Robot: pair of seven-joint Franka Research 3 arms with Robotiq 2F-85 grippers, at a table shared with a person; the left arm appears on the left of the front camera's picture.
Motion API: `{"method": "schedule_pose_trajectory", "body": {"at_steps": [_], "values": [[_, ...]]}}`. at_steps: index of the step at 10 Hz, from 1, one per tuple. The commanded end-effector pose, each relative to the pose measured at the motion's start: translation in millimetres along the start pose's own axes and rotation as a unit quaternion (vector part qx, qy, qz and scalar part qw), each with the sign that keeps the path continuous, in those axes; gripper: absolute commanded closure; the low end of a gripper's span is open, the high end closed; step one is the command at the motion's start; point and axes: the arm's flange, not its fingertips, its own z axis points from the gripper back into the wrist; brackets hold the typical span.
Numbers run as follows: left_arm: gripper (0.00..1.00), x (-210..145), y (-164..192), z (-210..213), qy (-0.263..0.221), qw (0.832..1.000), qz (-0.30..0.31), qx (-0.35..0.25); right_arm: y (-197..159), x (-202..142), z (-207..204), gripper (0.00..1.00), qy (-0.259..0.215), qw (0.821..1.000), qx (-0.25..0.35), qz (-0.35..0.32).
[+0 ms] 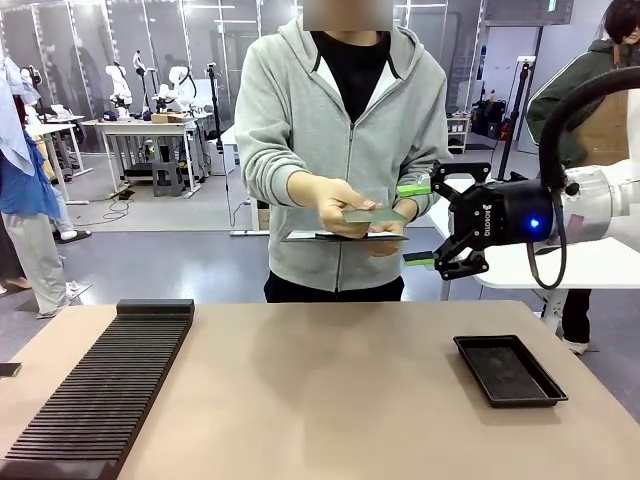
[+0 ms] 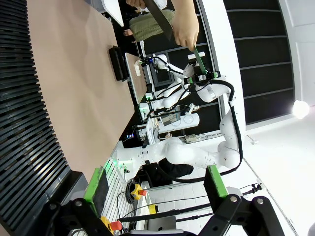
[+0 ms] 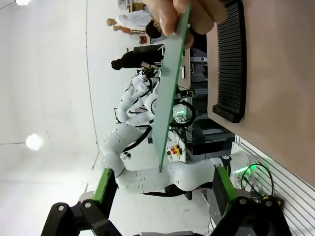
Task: Inspect the PCB.
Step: Pick up the Blank PCB that the human is holding.
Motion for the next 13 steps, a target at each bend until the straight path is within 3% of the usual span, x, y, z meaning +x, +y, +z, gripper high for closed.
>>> {"method": "schedule_pose_trajectory", "body": {"at_steps": [1, 6, 9, 10, 13], "values": [[0.00, -1.0, -0.6, 1.1, 0.002, 1.000, 0.001, 0.002, 5.2, 20.6, -10.0, 0.00, -0.006, 0.999, 0.014, -0.042], [0.00, -1.0, -0.6, 1.1, 0.002, 1.000, 0.001, 0.002, 1.9, 33.4, -30.5, 0.00, 0.003, 0.997, 0.031, -0.068], [0.00, -1.0, -0.6, 1.1, 0.002, 1.000, 0.001, 0.002, 2.0, 34.2, -30.9, 0.91, 0.001, 0.997, 0.038, -0.066], [0.00, -1.0, -0.6, 1.1, 0.002, 1.000, 0.001, 0.002, 1.8, 34.4, -30.0, 1.00, 0.000, 0.997, 0.041, -0.067], [0.00, -1.0, -0.6, 1.1, 0.002, 1.000, 0.001, 0.002, -0.2, 34.1, -30.4, 0.96, 0.000, 0.996, 0.047, -0.072]]}}
